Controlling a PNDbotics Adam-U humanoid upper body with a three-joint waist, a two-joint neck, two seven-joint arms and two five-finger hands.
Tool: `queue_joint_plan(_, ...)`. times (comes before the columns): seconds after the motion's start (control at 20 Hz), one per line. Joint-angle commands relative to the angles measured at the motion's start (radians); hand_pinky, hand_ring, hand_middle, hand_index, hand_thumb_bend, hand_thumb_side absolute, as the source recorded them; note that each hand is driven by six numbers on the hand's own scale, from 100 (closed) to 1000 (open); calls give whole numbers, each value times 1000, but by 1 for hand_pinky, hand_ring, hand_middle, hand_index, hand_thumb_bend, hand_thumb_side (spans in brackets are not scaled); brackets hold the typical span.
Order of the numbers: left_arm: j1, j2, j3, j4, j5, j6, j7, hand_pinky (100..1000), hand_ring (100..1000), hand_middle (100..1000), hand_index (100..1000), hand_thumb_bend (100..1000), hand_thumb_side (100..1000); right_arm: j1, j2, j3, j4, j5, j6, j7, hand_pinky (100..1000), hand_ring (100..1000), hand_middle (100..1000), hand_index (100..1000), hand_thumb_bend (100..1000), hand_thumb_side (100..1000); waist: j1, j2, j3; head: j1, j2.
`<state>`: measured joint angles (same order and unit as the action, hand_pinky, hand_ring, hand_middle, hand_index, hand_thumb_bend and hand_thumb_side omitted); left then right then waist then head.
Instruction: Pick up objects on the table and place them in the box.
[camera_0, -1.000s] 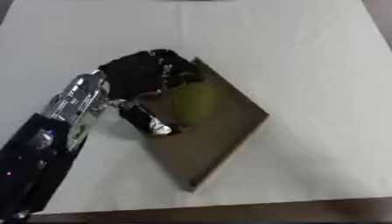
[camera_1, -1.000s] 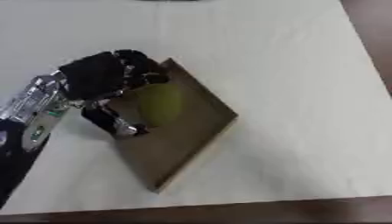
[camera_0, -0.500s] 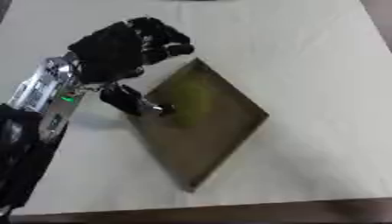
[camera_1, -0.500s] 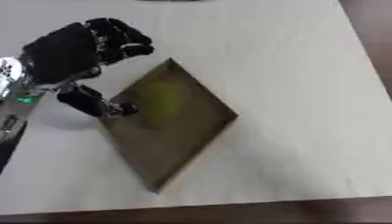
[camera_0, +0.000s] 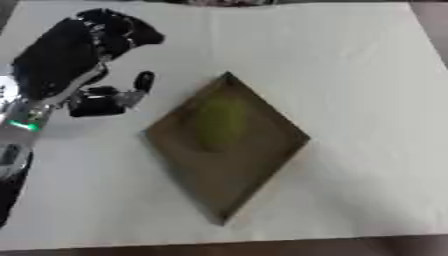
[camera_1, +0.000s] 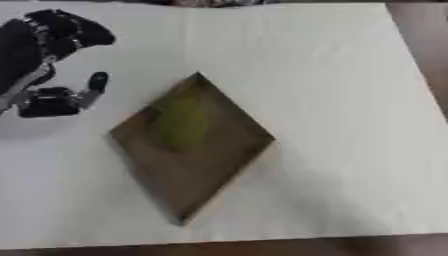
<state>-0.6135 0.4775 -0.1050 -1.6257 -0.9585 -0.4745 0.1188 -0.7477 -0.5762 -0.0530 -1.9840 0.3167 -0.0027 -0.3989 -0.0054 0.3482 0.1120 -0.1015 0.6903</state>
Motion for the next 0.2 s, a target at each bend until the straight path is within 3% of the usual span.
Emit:
queue_joint_plan(0.05,31,16,86,-59,52,48,48,677,696,677,842,100,505,-20,-13,-13,-16,10,-28,-8,778,644,726,778,100,570,-7,-16,14,-18,-19)
queue_joint_plan(0.2,75,-24,156,-118,94,91,91,664,680,659,835,100,572,-29,4,-16,-16,15,-54,-17,777,646,725,777,100,576,-14,-11,22,-25,-25)
